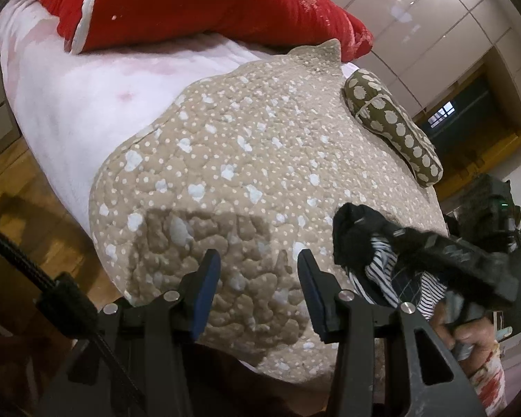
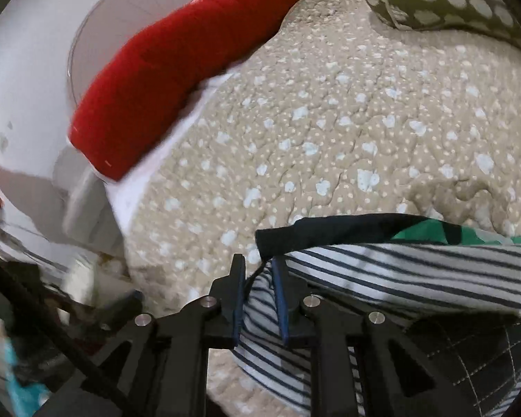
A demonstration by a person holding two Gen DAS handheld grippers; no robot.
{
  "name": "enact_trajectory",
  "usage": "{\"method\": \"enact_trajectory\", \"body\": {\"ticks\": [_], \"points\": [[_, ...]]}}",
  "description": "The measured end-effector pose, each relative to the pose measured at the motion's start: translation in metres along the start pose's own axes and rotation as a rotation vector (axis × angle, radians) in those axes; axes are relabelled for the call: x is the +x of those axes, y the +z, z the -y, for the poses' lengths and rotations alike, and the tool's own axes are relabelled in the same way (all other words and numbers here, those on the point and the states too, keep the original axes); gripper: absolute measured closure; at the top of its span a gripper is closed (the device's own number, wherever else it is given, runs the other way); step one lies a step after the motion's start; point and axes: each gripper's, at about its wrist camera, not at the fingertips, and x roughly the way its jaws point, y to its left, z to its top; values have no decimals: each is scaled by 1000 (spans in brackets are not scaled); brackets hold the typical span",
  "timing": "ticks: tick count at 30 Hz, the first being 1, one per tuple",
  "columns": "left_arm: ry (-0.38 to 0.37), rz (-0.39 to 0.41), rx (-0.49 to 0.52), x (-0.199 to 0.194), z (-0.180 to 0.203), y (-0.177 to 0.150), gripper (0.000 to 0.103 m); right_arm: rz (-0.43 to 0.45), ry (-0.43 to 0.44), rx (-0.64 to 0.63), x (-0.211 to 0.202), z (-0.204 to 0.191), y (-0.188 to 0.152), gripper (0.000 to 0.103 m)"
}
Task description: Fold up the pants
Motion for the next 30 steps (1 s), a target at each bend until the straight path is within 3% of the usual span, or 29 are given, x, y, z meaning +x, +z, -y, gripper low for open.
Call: {"method": "enact_trajectory", "body": {"ticks": [5,7,10,12,15,19,23,26,28,30], "points": [[3,7,29,-3,13,1,58,97,-84,-10,-51,20,-10,81],[5,3,42,-2,19,0,58,93,-140,30,-64,53,-19,74],[9,1,66,-3,30,-2,58,110,-256,140,-91,121,-33,75],[12,3,88,-4,40,-3,58,168,-296,197,-115,152,-37,79],[15,-2,131,-3,58,-5,58,288,-379,315,-164,193,-45,76],[-7,-19,193,2,92,-6,58,409,-346,384,-216,210,-61,71],[-38,-20,322,14,150,-9,52,378,-350,292,-228,192,-78,71],[-24,-28,418,40,188,-17,51,301,-424,193,-215,182,-93,71],[16,-62,475,69,203,-26,51,242,-490,150,-207,181,-108,71],[104,-105,515,94,206,-35,52,210,-550,126,-209,184,-127,74]]}}
